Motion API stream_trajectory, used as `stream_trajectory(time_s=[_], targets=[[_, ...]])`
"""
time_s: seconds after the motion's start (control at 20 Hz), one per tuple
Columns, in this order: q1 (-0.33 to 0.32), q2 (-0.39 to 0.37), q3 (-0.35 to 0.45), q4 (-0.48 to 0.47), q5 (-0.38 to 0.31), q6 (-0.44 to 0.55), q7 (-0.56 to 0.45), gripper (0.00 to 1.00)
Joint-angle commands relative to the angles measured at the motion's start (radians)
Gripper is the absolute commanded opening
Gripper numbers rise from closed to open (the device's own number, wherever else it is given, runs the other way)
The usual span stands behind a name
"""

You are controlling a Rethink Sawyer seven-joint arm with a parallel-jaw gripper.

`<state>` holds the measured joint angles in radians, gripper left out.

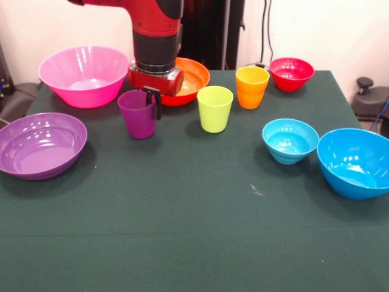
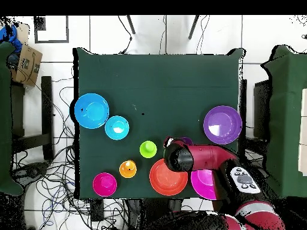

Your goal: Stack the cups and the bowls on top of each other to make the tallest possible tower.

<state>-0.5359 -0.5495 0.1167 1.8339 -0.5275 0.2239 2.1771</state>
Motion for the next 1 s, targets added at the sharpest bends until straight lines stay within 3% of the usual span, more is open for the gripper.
stream_trajectory(time_s=[0.05,1.0], targets=[[0.049,0.027,0.053,-0.082,0.053,0.028,0.069,0.0],[0.04,0.08,0.094,-0.229,0.073,0.097,-0.009,0.0]])
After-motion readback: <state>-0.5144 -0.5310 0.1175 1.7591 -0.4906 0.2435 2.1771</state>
